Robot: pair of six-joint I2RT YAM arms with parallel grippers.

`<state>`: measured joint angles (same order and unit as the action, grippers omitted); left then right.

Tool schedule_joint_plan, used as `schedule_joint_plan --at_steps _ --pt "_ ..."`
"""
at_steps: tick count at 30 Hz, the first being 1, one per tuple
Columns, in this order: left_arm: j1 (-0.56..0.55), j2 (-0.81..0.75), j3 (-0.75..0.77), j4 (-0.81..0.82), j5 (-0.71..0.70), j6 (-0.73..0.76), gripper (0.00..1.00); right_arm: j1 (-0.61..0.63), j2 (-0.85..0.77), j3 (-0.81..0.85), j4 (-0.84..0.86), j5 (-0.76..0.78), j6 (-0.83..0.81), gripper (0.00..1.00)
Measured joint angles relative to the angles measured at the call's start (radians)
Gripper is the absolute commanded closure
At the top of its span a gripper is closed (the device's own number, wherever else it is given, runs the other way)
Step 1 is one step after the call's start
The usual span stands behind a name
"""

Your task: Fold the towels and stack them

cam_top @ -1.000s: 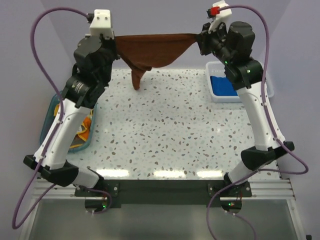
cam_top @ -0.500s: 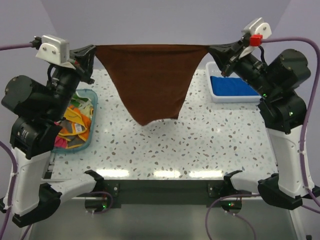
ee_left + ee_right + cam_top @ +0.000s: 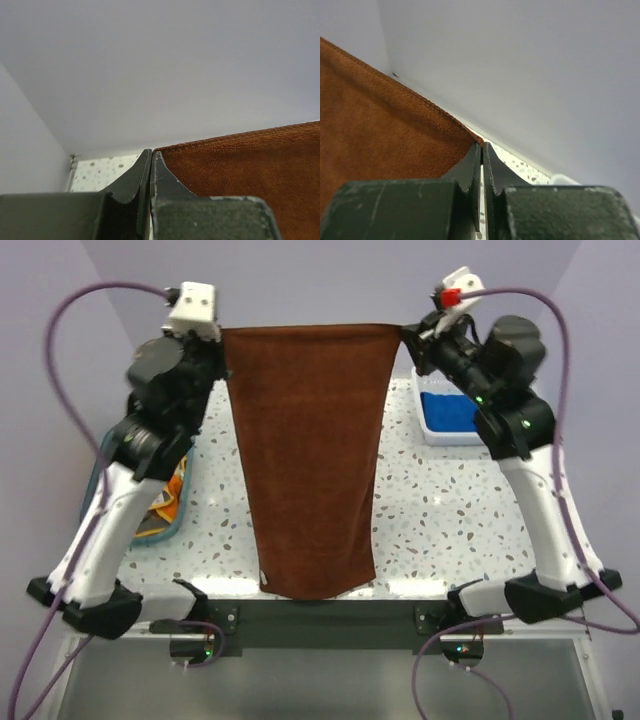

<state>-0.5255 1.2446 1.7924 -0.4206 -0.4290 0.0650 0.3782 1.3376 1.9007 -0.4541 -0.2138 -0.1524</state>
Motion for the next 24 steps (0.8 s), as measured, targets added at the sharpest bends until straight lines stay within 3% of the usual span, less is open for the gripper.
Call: schedule_joint_plan --at_steps 7,13,17,24 --pt "0.138 0.430 -0.033 0.109 -0.113 0.010 1.00 -0.017 0.368 -0.002 0.085 0.168 -0.013 1.00" --pt "0.221 0.819 0.160 0.105 -0.109 0.010 1.00 -0.017 0.699 0.143 0.116 0.212 -0.025 1.00" --pt "0.240 0.898 0.203 0.110 -0.093 0.010 1.00 -0.019 0.798 0.182 0.133 0.219 -0.037 1.00" --pt "0.248 0.863 0.128 0.171 -0.048 0.001 1.00 -0.023 0.808 0.168 0.160 0.196 -0.068 1.00"
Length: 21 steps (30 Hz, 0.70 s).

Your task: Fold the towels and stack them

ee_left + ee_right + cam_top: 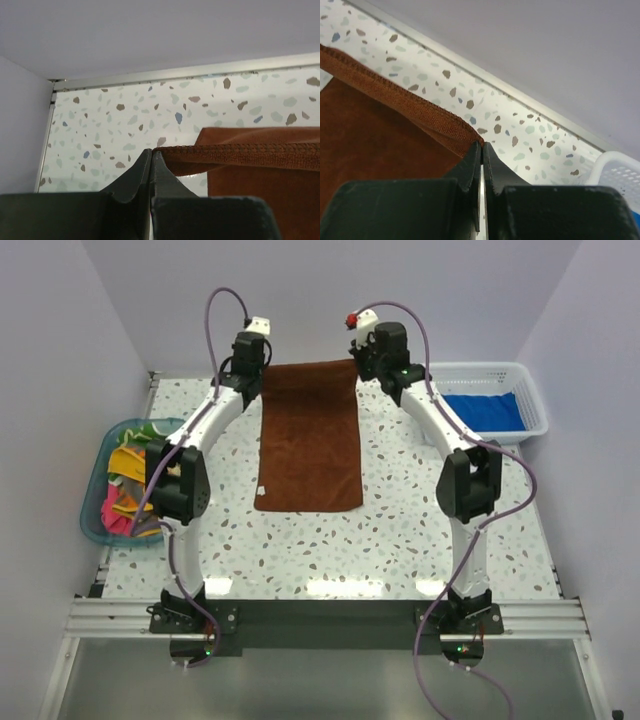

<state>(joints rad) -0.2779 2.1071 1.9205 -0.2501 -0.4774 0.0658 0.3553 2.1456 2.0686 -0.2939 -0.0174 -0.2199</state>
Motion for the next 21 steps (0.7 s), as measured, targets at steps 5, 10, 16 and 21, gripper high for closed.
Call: schedule_joint_plan --at_steps 5,10,16,21 --pt "0.002 -0.114 -0.212 -0.016 0.075 -0.034 1.00 -0.002 -0.061 -0.146 -0.024 -0.028 -0.007 1.00" --pt "0.001 -0.266 -0.417 -0.053 0.160 -0.094 1.00 0.000 -0.137 -0.303 -0.105 -0.071 0.011 1.00" --pt "0.001 -0.356 -0.531 -0.077 0.236 -0.133 1.00 0.000 -0.170 -0.383 -0.174 -0.098 0.045 1.00" --pt "0.001 -0.348 -0.545 -0.116 0.264 -0.136 1.00 0.000 -0.171 -0.409 -0.210 -0.109 0.062 1.00"
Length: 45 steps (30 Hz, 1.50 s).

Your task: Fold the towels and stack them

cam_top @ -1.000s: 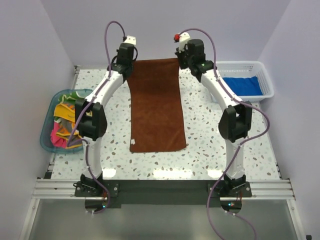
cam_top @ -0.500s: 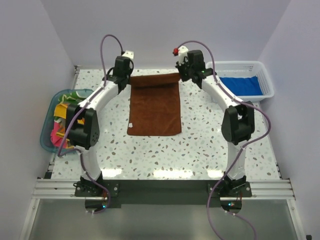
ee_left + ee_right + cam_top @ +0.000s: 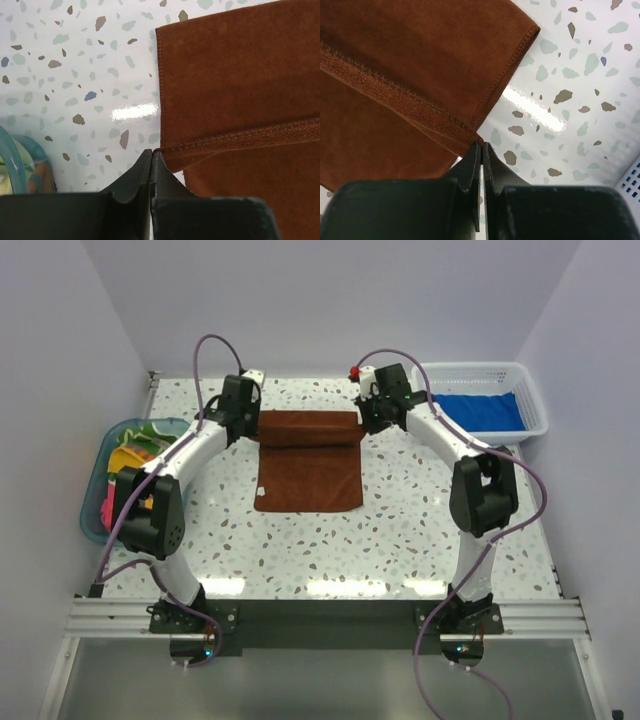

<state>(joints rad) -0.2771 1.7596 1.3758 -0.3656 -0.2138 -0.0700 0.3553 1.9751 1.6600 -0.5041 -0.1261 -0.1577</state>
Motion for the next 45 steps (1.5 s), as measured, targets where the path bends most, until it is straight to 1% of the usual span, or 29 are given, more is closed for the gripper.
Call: schedule_joint_plan --at_steps 5,9,15,19,23,29,36,45 --pt "0.000 0.000 0.003 -0.022 0.011 -0.002 1.00 0.000 -0.002 0.009 -0.022 0.003 0.006 1.00" --pt "0.000 0.000 0.026 -0.033 0.013 -0.002 1.00 0.000 -0.005 0.066 -0.060 0.015 0.004 1.00" --pt "0.000 -0.034 0.032 -0.039 0.022 -0.023 1.00 0.000 -0.077 0.083 -0.068 0.027 0.002 1.00" --pt "0.000 -0.090 -0.023 -0.032 0.046 -0.042 1.00 0.001 -0.132 0.022 -0.071 0.024 0.009 1.00" --pt "-0.001 -0.133 -0.121 -0.024 0.063 -0.056 1.00 0.006 -0.162 -0.103 -0.072 -0.011 0.041 1.00" --pt "-0.006 -0.136 -0.225 -0.025 0.079 -0.070 1.00 0.012 -0.161 -0.256 -0.069 -0.079 0.117 1.00" --pt "-0.023 -0.089 -0.239 -0.034 0.087 -0.071 1.00 0.010 -0.124 -0.315 -0.041 -0.092 0.171 1.00" --pt "-0.045 -0.084 -0.336 -0.052 0.097 -0.150 1.00 0.008 -0.105 -0.353 -0.023 -0.091 0.187 1.00"
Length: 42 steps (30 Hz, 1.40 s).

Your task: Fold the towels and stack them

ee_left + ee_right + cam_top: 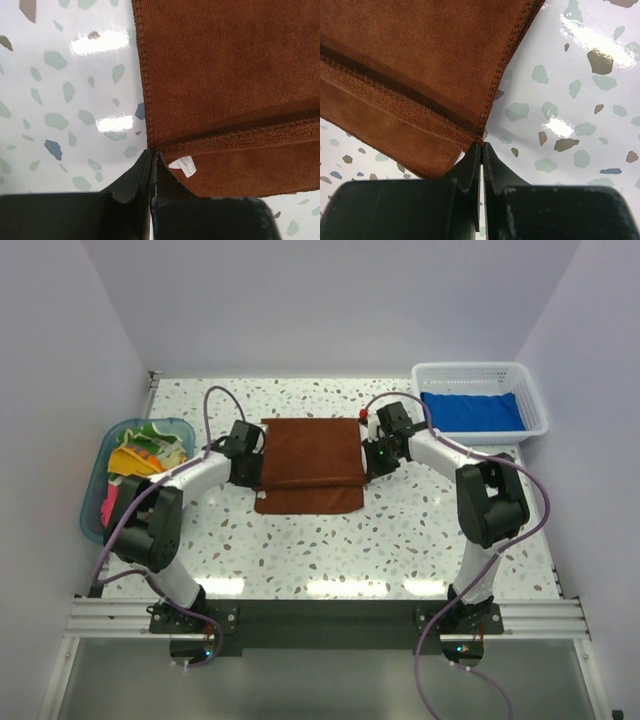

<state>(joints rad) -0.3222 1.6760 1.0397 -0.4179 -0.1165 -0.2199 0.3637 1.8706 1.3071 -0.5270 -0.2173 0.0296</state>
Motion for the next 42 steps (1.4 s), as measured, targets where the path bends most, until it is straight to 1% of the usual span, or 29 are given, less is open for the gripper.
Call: schedule_joint_plan --at_steps 11,16,20,25,30,35,38,42 --pt "-0.029 -0.005 -0.084 0.002 0.016 -0.097 1.00 0.000 0.024 -0.013 0.002 0.016 0.007 1.00" --pt "-0.041 -0.052 -0.118 0.000 0.019 -0.127 1.00 0.000 0.024 -0.029 -0.003 0.017 0.007 1.00" --pt "-0.043 -0.076 -0.108 -0.017 0.017 -0.132 1.00 0.000 0.015 -0.029 -0.007 0.021 0.007 1.00" --pt "-0.043 -0.103 -0.045 -0.063 0.004 -0.132 1.00 0.000 -0.032 -0.011 -0.032 0.046 0.008 1.00" --pt "-0.044 -0.175 0.008 -0.100 -0.024 -0.133 1.00 0.000 -0.123 0.014 -0.049 0.065 0.014 1.00" --pt "-0.045 -0.247 0.010 -0.124 -0.027 -0.134 1.00 0.000 -0.206 0.010 -0.050 0.056 0.031 1.00" --pt "-0.046 -0.251 -0.002 -0.121 -0.027 -0.135 1.00 0.000 -0.223 -0.026 -0.039 0.041 0.043 1.00" --pt "-0.067 -0.235 -0.057 -0.117 -0.016 -0.138 1.00 0.000 -0.214 -0.096 -0.035 0.024 0.058 1.00"
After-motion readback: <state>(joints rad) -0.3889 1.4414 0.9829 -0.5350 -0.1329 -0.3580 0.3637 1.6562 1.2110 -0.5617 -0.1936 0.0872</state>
